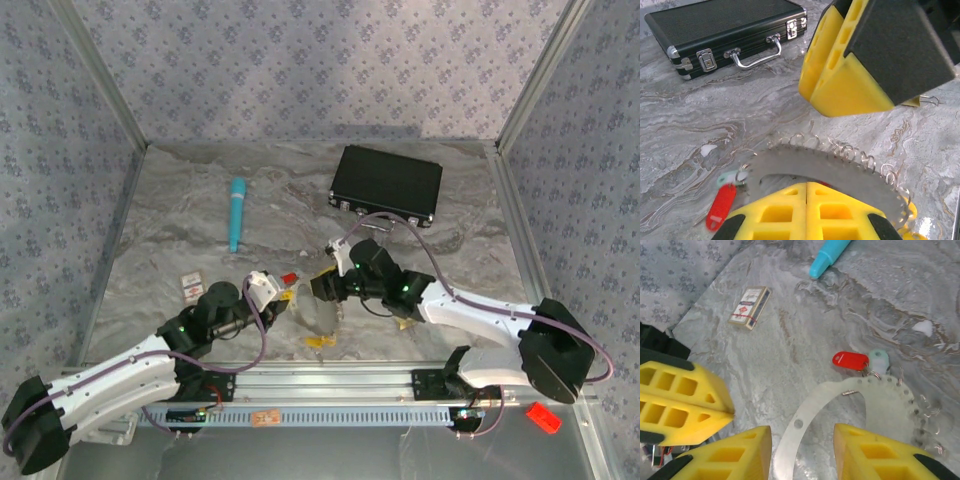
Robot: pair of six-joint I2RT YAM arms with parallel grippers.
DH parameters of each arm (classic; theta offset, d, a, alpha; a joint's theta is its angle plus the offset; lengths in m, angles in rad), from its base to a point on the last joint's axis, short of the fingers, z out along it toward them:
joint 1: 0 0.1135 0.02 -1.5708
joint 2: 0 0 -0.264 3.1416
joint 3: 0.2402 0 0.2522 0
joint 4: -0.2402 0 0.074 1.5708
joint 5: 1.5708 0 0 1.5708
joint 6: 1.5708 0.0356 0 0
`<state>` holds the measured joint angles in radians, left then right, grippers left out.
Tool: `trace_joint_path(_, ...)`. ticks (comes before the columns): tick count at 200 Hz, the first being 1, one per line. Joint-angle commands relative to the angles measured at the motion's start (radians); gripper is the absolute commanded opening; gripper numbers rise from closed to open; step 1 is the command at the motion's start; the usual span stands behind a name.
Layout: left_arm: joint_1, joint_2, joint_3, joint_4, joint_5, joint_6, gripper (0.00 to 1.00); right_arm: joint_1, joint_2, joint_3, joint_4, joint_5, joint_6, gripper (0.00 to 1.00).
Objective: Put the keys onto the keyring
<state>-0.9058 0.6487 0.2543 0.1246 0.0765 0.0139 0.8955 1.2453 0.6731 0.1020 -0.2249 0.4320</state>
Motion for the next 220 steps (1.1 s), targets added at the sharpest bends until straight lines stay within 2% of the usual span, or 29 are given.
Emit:
trace_joint_path(1,-0.010,-0.009,-0.009,0.022,-0.027,-0.026,0.00,-0.013,-0.006,-0.036,-0.039,0.018,0.003,0.39)
trace_joint_path(14,-0.010,-0.005,-0.006,0.009,-0.050,-0.044,0.00,-0.020,-0.018,-0.037,-0.078,0.058,0.014,0.45)
trace_joint_path(30,-0.011,0.002,0.001,-0.007,-0.077,-0.069,0.00,-0.041,-0.042,-0.035,-0.146,0.094,0.028,0.46)
trace_joint_path(55,-0.010,0.029,0.025,-0.036,-0.089,-0.119,0.25,-0.090,-0.089,-0.028,-0.318,0.164,0.067,0.47)
trace_joint_path(68,-0.010,0.059,0.042,-0.043,-0.080,-0.155,0.31,-0.122,-0.104,-0.025,-0.407,0.184,0.094,0.48)
trace_joint_path(100,-0.011,0.170,0.103,-0.078,-0.037,-0.244,0.45,-0.165,-0.109,-0.043,-0.511,0.123,0.134,0.51)
trace_joint_path(116,-0.027,0.248,0.154,-0.118,-0.037,-0.282,0.47,-0.177,-0.114,-0.056,-0.543,0.123,0.147,0.53)
trace_joint_path(130,-0.074,0.331,0.211,-0.151,-0.059,-0.312,0.48,-0.203,-0.131,-0.072,-0.562,0.133,0.157,0.53)
trace_joint_path(162,-0.187,0.542,0.378,-0.248,-0.119,-0.330,0.50,-0.319,-0.235,-0.116,-0.615,0.139,0.161,0.53)
trace_joint_path(194,-0.220,0.773,0.575,-0.373,-0.086,-0.315,0.49,-0.451,-0.388,-0.124,-0.699,0.170,0.160,0.53)
trace_joint_path(220,-0.226,0.917,0.708,-0.470,-0.047,-0.315,0.48,-0.477,-0.523,-0.116,-0.773,0.232,0.166,0.52)
